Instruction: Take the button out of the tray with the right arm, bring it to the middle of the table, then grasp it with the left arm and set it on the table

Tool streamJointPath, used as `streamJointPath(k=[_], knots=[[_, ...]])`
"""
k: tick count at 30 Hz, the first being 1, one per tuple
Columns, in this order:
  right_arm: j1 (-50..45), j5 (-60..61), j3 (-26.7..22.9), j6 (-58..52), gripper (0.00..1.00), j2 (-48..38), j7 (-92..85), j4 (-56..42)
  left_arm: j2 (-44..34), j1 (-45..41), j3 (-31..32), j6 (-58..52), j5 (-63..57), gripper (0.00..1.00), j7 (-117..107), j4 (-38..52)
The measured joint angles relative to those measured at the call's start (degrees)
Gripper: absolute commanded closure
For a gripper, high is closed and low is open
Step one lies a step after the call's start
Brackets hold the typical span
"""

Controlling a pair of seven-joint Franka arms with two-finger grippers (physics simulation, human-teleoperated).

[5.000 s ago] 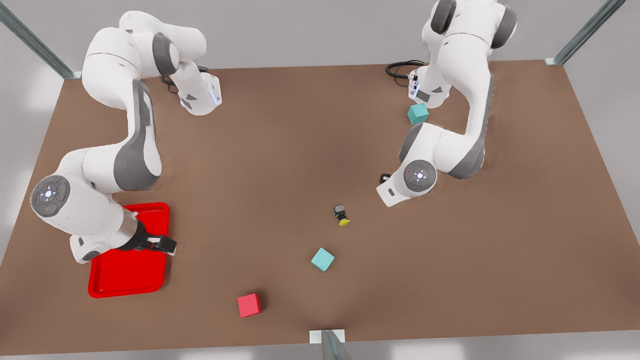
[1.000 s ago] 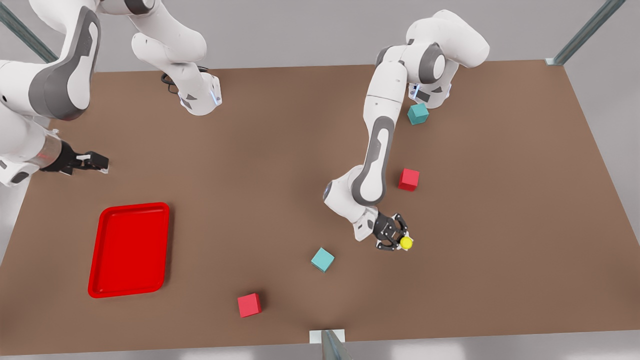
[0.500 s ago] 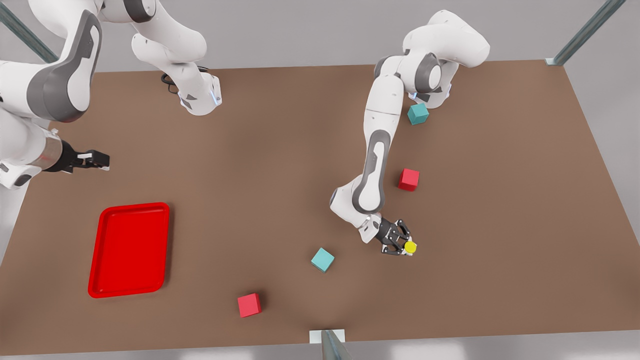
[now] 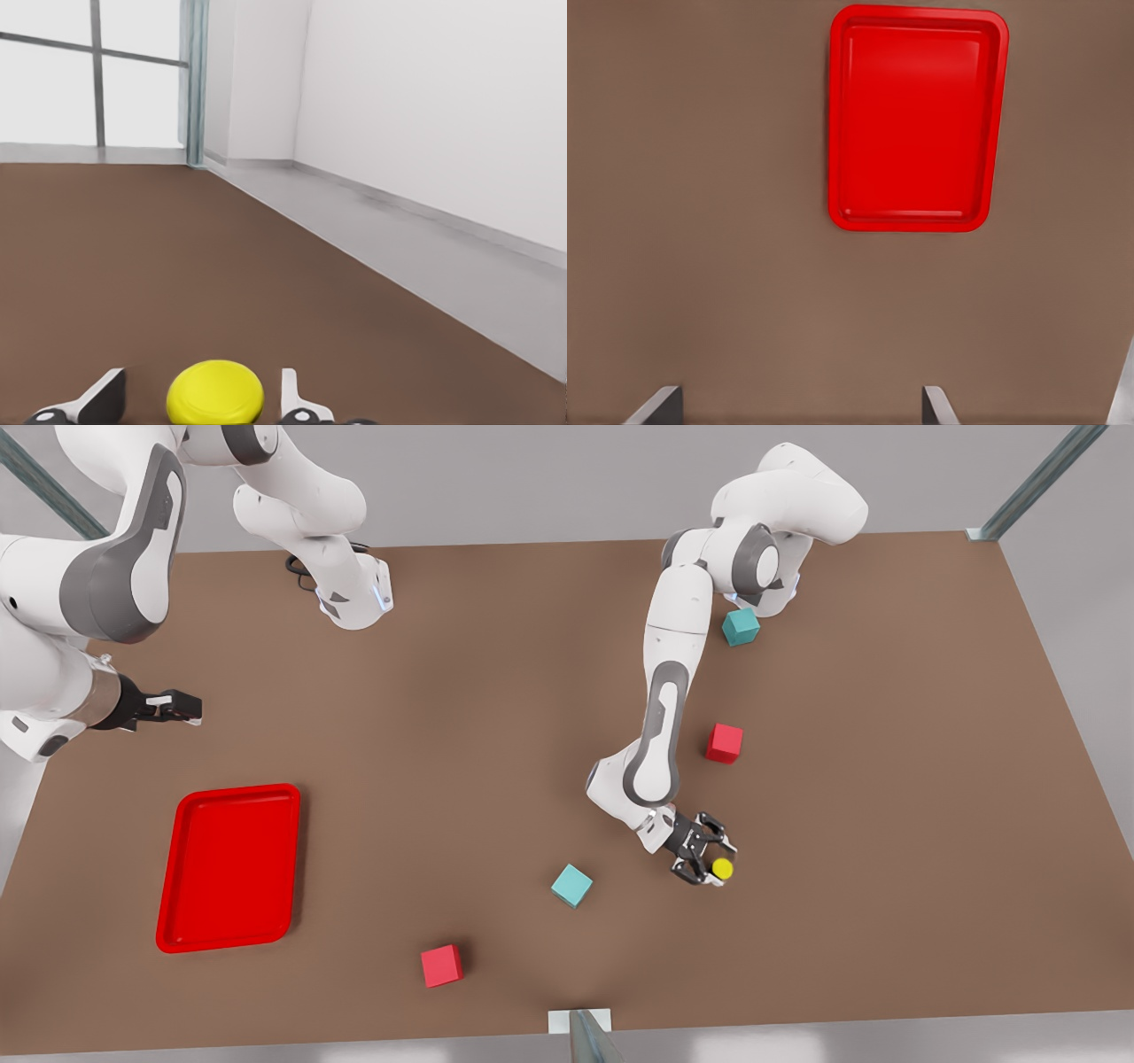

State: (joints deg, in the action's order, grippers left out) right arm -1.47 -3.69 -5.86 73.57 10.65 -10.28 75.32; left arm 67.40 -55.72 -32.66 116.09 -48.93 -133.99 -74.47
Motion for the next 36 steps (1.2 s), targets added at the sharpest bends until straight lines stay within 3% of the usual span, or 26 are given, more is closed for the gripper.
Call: streamJointPath(k=[11, 14, 19, 21, 24, 25, 27, 28, 31, 36], knots=[[0.18, -0.03, 0.00, -0.05, 0.00, 0.05, -0.14, 0.01, -2.49, 0.85, -0.35, -0.08, 0.29, 0.00, -1.07, 2.45], [0.16, -0.01, 0.00, -0.06, 0.00, 0.05, -0.15, 0.02, -16.53, 0.87, -0.24, -3.24, 10.73, 0.00, 4.58, 4.45], [0.20, 0.04, 0.00, -0.06, 0.00, 0.05, -0.14, 0.03, -40.79, 8.12, -2.21, -22.26, 47.28, 0.00, 31.14, 10.95], [0.12, 0.05, 0.00, -0.06, 0.00, 0.05, -0.14, 0.03, -45.46, 12.61, -4.58, -31.27, 53.79, 0.00, 42.79, 17.45], [-0.14, 0.05, 0.00, -0.06, 0.00, 0.05, -0.14, 0.02, -46.64, 12.90, -9.36, -40.27, 56.57, 0.00, 59.01, 20.13], [-0.17, 0.06, 0.00, -0.06, 0.00, 0.05, -0.14, 0.03, -46.58, 15.30, -6.68, -42.17, 55.99, 0.00, 63.84, 19.77], [-0.13, 0.06, 0.00, -0.06, 0.00, 0.05, -0.13, 0.03, -48.35, 37.14, 20.22, -43.95, 51.06, 0.00, 72.50, 16.75], [-0.09, 0.06, 0.00, -0.06, 0.00, 0.05, -0.13, 0.03, -48.94, 41.87, 26.35, -43.37, 48.89, 0.00, 76.39, 13.37], [-0.01, 0.06, 0.00, -0.06, 0.00, 0.12, -0.13, 0.03, -48.80, 45.84, 31.81, -41.41, 45.14, 0.00, 86.83, 9.64], [0.07, 0.06, 0.00, -0.06, 0.00, 0.14, -0.12, 0.04, -50.29, 46.23, 32.72, -40.88, 42.95, 0.00, 100.88, 9.34]])
